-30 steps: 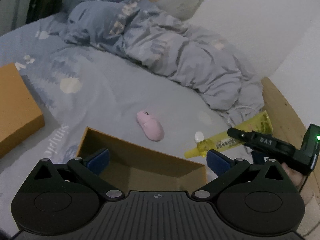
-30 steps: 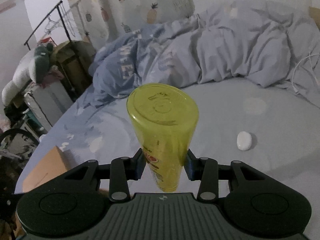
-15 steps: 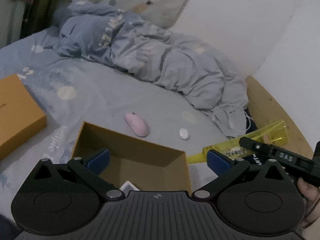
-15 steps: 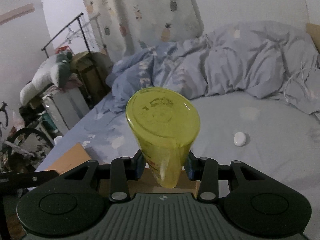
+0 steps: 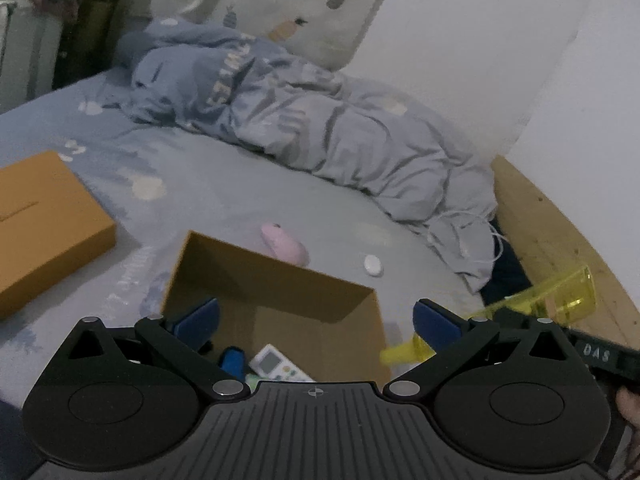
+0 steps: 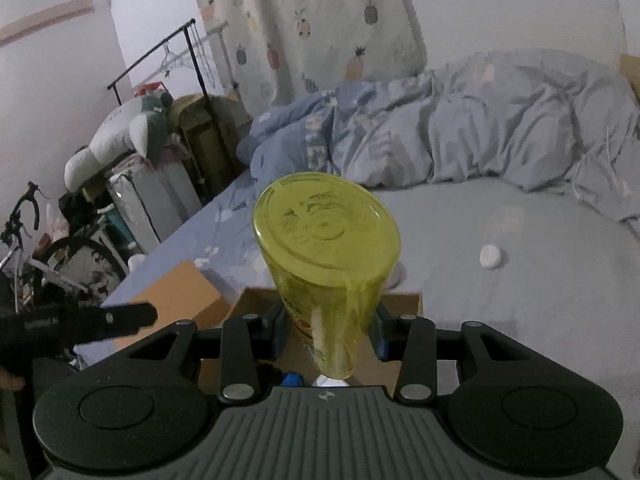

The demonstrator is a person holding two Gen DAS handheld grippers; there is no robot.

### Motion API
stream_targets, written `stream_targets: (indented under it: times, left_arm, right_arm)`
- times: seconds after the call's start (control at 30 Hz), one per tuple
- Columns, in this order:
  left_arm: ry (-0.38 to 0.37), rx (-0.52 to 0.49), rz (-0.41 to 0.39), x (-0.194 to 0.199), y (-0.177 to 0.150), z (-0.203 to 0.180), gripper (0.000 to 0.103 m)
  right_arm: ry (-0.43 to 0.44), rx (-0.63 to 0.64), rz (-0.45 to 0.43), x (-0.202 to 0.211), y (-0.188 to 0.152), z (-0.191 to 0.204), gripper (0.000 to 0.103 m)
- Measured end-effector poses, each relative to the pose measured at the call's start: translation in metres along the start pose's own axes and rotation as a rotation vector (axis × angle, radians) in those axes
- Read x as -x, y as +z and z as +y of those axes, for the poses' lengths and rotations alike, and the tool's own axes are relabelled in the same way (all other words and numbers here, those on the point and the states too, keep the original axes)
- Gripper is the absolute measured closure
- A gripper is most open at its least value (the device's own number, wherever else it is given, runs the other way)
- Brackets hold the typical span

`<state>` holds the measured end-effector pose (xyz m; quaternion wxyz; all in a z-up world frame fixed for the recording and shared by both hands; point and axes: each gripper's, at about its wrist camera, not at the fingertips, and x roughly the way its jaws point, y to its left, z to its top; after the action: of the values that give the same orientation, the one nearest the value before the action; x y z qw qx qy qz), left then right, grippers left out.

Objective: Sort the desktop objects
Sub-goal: 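Lift the yellow bottle with the right gripper and carry it over the box, then lower the yellow bottle into the box and open the right gripper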

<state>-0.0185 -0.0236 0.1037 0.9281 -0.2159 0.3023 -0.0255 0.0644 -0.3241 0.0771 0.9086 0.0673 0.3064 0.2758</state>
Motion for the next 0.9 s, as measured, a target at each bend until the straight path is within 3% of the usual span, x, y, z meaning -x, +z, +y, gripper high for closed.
stream_targets:
  times: [0.27,0.57,0.9]
  left_arm:
    - [0.054,0.015,0.034,-0.013,-0.018,0.022,0.0]
    - [0.043,-0.008,0.083,-0.036,-0.038,0.031,0.0]
    - [0.07,-0.025,0.114,-0.052,-0.043,0.037,0.0]
  right_arm:
    - [-0.038,0.046,0.1,-0.013,-0.024,0.008,0.062]
    - [-0.086,0.113,0.229,-0.049,-0.047,0.017,0.062]
    - [-0.088,0.095,0.253,-0.078,-0.052,0.013,0.062]
